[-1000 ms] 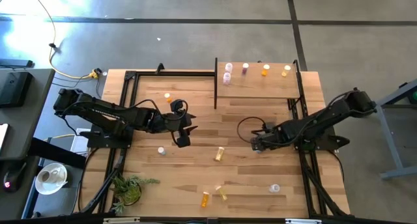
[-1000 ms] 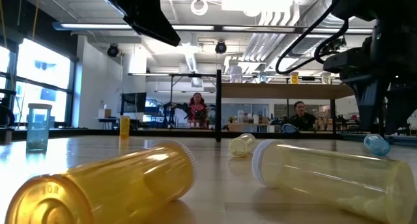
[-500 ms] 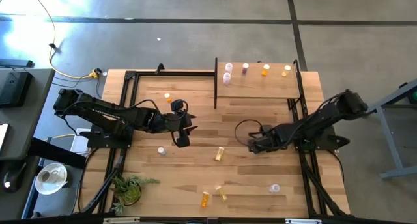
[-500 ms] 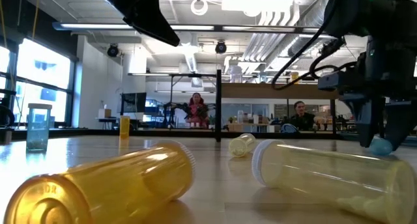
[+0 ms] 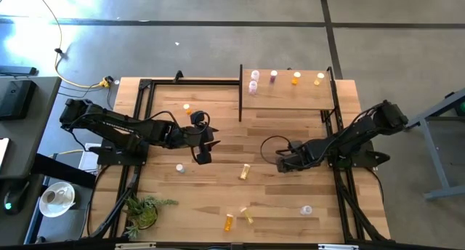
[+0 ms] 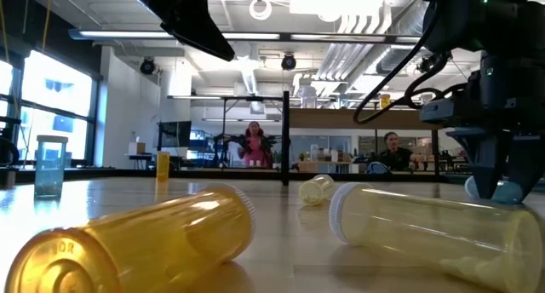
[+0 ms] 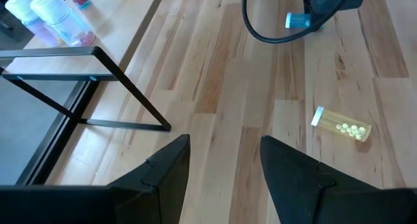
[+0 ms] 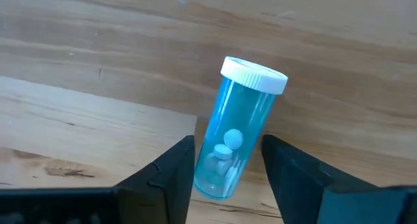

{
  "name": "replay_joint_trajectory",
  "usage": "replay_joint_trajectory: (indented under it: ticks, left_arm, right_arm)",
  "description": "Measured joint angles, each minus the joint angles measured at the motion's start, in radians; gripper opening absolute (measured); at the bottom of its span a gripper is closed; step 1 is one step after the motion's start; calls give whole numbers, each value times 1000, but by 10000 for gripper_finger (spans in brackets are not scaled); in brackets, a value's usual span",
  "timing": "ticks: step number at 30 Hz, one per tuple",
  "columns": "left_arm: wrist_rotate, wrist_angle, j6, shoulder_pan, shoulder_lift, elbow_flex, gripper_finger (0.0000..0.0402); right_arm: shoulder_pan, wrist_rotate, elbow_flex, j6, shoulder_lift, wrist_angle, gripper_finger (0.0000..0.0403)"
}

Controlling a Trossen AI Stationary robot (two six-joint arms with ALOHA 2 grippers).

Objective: Pick and place medicine bottles onto shelf by color
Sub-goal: Put the right blue pill bottle on the shelf aligned with the other blue pill bottle

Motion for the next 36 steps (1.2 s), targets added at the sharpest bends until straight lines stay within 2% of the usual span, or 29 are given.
replay_joint_trajectory:
  ticks: [8,11,18,23,32,36]
  left_arm:
    - [0,0,-1,0,0,0,175]
    - [0,0,-1,0,0,0,175]
    - [-1,1,-27,0,0,0,175]
    - [-2,1,-28,0,0,0,179]
    - [-49,8,-80,1,0,0,223]
    - [40,21,-80,15,0,0,230]
  right_arm:
    - [1,2,-2,-74,0,-10,94]
    - [1,7,-1,-114,0,-9,80]
    - [-2,75,26,-259,3,25,86]
    - [-2,106,54,-428,4,93,88]
    - [-27,131,127,-783,3,226,89]
    - [-49,152,182,-928,3,241,90]
